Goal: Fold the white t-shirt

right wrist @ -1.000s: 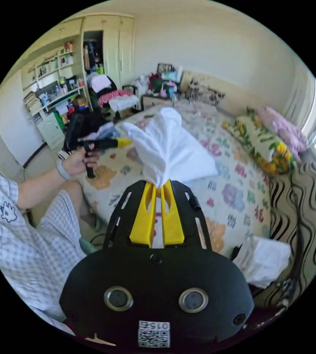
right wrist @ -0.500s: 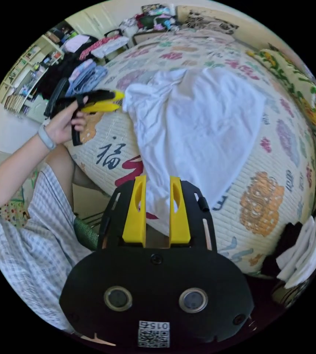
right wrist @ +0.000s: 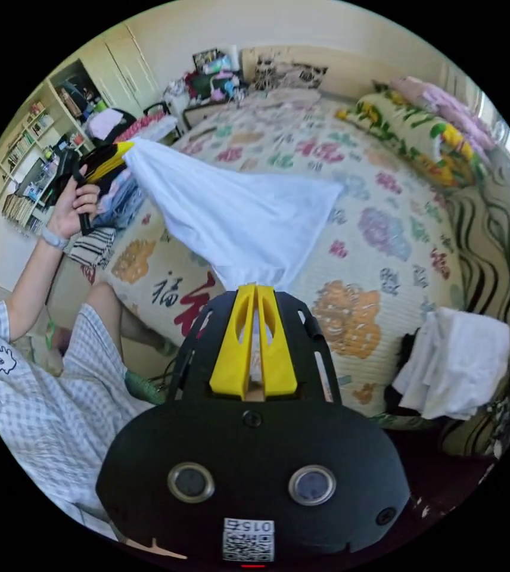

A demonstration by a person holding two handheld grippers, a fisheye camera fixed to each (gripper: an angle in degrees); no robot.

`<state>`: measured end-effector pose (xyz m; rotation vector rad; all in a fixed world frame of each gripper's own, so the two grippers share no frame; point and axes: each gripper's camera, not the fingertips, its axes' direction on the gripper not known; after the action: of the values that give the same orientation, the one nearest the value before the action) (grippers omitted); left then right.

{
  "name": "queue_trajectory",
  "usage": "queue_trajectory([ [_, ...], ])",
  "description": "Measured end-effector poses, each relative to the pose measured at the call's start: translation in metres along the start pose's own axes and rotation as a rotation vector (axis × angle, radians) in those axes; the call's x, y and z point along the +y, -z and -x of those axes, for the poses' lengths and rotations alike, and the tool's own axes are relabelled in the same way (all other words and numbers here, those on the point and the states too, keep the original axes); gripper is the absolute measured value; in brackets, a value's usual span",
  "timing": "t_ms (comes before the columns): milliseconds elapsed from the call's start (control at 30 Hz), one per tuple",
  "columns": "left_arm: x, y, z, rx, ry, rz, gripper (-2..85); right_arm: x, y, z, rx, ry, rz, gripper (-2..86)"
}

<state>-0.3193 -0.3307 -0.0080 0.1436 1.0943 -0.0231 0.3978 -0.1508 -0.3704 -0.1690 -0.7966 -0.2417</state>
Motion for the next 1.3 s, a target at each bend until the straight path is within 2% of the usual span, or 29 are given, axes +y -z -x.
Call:
queue_trajectory([
  [67, -0.013, 0.01, -0.051, 0.002, -0.124, -0.013, -0.2, 0.002, 0.03, 0.014, 0.022, 0.028, -0.089, -0.4],
  [167, -0.025, 0.034, -0.12, -0.016, -0.266, -0.058, -0.3, 0.009, 0.076, 0.029, 0.172, 0.035, -0.227, -0.4],
  [267, -0.03, 0.069, -0.178, -0.085, -0.391, -0.118, -0.3, 0.022, 0.137, 0.026, 0.174, 0.01, -0.365, -0.4],
  [333, -0.031, 0.099, -0.213, -0.149, -0.462, -0.165, -0.4, 0.031, 0.184, 0.023, 0.256, -0.002, -0.446, -0.4],
  [567, -0.028, 0.171, -0.267, -0.249, -0.509, -0.306, -0.4, 0.046, 0.288, 0.013, 0.417, -0.032, -0.601, -0.4],
  [767, -0.039, 0.21, -0.283, -0.328, -0.482, -0.384, -0.4, 0.043, 0.32, 0.005, 0.37, -0.005, -0.64, -0.4],
  [867, -0.062, 0.199, -0.275, -0.436, -0.452, -0.362, -0.3, 0.042, 0.308, -0.006, 0.234, 0.015, -0.597, -0.4],
  [933, -0.092, 0.162, -0.254, -0.53, -0.424, -0.258, -0.2, 0.038, 0.283, -0.02, 0.126, 0.0, -0.518, -0.4],
  [1067, -0.14, 0.063, -0.211, -0.523, -0.377, -0.089, 0.2, 0.032, 0.223, -0.051, 0.078, -0.096, -0.333, -0.4],
  [1167, -0.165, -0.067, -0.167, -0.537, -0.391, 0.052, 1.6, 0.037, 0.16, -0.089, 0.021, -0.249, -0.177, -0.3],
  [1233, -0.16, -0.19, -0.123, -0.616, -0.392, 0.248, 4.6, 0.045, 0.105, -0.126, -0.053, -0.4, -0.054, 0.0],
  [1300, -0.141, -0.272, -0.088, -0.613, -0.332, 0.439, 8.8, 0.051, 0.067, -0.15, -0.123, -0.494, 0.04, 0.4],
])
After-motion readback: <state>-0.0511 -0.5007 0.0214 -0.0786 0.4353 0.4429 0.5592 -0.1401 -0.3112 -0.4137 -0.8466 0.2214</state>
